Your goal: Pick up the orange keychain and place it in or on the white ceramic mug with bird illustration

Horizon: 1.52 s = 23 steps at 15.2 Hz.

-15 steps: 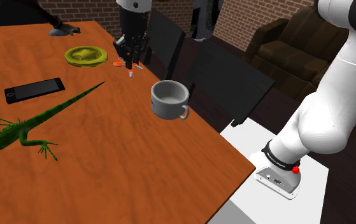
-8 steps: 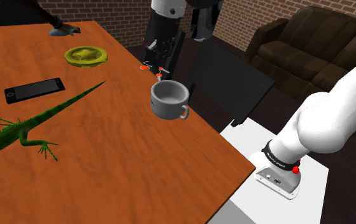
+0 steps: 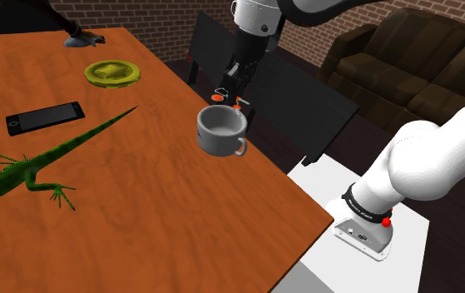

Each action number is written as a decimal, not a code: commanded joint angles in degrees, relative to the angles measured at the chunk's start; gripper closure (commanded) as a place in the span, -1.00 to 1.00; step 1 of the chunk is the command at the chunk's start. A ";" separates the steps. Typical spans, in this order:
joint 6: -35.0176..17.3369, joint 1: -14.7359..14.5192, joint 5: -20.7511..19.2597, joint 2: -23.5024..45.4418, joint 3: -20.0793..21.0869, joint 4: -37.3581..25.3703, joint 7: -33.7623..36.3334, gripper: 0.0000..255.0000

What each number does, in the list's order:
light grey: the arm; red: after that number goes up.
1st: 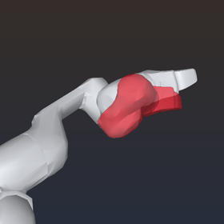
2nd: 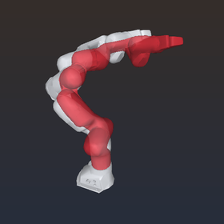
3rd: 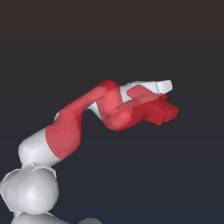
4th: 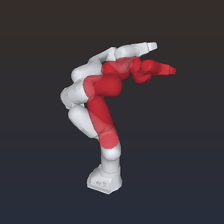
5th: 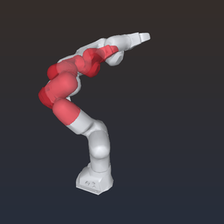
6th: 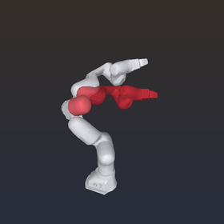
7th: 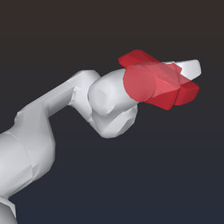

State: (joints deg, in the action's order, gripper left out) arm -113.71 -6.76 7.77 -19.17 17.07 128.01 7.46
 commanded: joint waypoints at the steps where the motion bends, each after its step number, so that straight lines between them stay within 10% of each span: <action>1: -1.37 -0.04 0.09 0.08 0.07 1.30 -0.09 1.00; 20: -10.31 -0.14 0.12 2.67 0.93 7.69 -0.06 1.00; 21: -10.31 -0.14 0.12 2.66 0.93 7.69 -0.06 -1.00; 23: -10.31 -0.14 0.12 2.66 0.93 7.69 -0.06 -1.00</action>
State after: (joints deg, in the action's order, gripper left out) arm -124.01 -6.90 7.89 -16.51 17.99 135.70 7.40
